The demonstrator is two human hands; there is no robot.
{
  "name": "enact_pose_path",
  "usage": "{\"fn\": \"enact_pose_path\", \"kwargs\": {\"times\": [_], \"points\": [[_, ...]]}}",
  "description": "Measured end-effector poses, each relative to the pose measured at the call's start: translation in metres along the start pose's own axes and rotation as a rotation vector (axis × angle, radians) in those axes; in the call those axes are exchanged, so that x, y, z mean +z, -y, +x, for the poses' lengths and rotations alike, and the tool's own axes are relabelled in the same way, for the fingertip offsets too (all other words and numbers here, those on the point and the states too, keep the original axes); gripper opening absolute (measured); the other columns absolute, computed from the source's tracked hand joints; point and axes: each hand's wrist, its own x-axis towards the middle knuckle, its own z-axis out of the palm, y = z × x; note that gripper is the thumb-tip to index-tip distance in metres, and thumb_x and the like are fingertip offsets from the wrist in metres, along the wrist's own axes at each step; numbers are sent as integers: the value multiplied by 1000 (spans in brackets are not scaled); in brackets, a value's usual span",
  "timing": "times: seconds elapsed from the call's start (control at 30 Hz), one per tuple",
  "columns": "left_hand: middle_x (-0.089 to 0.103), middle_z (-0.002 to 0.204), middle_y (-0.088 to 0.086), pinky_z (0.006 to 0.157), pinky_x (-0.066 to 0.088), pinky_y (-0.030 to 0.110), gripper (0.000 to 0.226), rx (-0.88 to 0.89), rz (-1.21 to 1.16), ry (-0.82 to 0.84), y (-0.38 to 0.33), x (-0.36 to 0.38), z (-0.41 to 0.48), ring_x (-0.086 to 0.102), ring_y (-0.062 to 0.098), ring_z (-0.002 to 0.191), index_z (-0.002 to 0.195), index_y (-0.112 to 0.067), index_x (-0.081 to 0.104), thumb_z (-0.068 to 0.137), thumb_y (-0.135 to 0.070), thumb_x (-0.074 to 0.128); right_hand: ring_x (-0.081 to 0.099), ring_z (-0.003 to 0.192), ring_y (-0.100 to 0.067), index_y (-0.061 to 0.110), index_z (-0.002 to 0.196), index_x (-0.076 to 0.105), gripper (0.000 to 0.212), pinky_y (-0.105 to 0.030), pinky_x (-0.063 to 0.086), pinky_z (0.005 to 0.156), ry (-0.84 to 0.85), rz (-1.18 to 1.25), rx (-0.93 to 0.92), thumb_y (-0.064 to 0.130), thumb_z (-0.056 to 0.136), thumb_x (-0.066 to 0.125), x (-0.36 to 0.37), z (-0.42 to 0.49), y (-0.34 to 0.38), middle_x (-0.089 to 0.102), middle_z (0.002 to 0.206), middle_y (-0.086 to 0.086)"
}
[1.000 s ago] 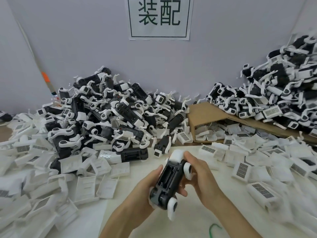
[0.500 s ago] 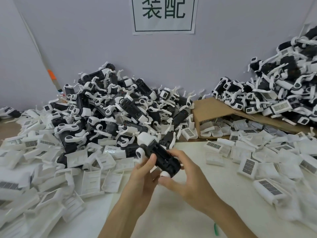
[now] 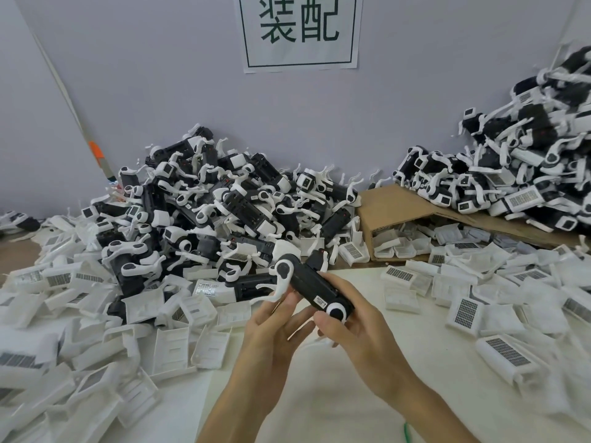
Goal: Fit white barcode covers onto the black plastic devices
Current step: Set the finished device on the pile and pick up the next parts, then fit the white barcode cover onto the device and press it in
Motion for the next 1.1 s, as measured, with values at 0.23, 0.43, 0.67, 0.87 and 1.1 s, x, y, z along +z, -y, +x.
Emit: {"fn": "enact_pose_path", "kwargs": {"times": [0.23, 0.43, 0.67, 0.87, 1.1], "points": [[62, 130, 28, 105, 45, 55, 84, -88, -36, -78, -2, 8, -7, 57, 42, 126, 141, 7, 43, 80, -43, 73, 60, 111, -5, 57, 139, 46, 59, -11, 44, 85, 2, -282, -38, 54, 84, 66, -2, -1, -8, 59, 122, 23], [68, 128, 15, 100, 48, 50, 56, -26, -35, -26, -3, 8, -7, 65, 28, 119, 130, -9, 64, 88, -46, 60, 60, 113, -6, 57, 135, 52, 64, -15, 47, 85, -4, -262, -93, 47, 77, 76, 10, 0, -18, 57, 124, 23], [70, 126, 11, 66, 58, 29, 60, -62, -92, -69, -5, 11, -5, 66, 26, 117, 125, -16, 69, 79, -53, 64, 58, 122, -4, 48, 125, 65, 39, -23, 49, 96, 8, -229, -119, 61, 89, 62, -10, 8, -16, 59, 130, 24], [76, 104, 8, 42, 44, 17, 50, -123, -6, -153, -2, 5, -5, 72, 14, 83, 111, -14, 75, 71, -43, 75, 41, 137, -15, 33, 137, 54, 44, -35, 35, 109, -189, -970, 415, 41, 94, 64, -76, 13, -35, 46, 146, 10], [76, 108, 9, 62, 52, 26, 57, -139, 49, -147, -3, 7, -6, 73, 21, 98, 117, -9, 69, 70, -41, 76, 66, 88, -12, 25, 85, 65, 11, -29, 48, 78, -312, -690, 329, 26, 96, 62, -65, 13, -33, 70, 84, 11]]}}
